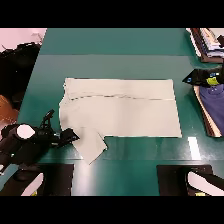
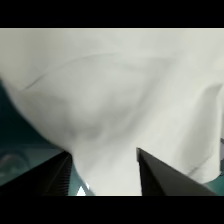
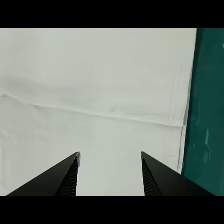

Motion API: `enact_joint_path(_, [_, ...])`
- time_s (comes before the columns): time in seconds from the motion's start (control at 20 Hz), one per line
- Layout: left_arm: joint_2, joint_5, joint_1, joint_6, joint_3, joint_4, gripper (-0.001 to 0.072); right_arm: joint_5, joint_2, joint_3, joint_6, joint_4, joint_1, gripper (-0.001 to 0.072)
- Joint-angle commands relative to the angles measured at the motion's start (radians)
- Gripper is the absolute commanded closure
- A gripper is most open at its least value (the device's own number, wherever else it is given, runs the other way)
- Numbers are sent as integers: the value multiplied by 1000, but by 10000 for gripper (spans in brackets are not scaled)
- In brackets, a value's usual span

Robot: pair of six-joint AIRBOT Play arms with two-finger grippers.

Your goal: Fold the shirts.

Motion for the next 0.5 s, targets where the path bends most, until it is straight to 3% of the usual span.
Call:
enact_joint_path(0.0, [1, 90, 1, 36, -8, -67, 513, 27, 3, 0, 1, 32, 0, 269])
enact_joint_path(0.1, [1, 88, 1, 44, -6, -69, 684, 86, 3, -1, 1, -14, -1, 269])
enact_joint_path(0.25, [1, 39, 1, 92, 26, -73, 685, 171, 28, -77, 2, -90, -43, 269])
enact_joint_path(0.45, [1, -1, 1, 140, 110, -73, 684, 185, 129, -383, 2, -90, -251, 269])
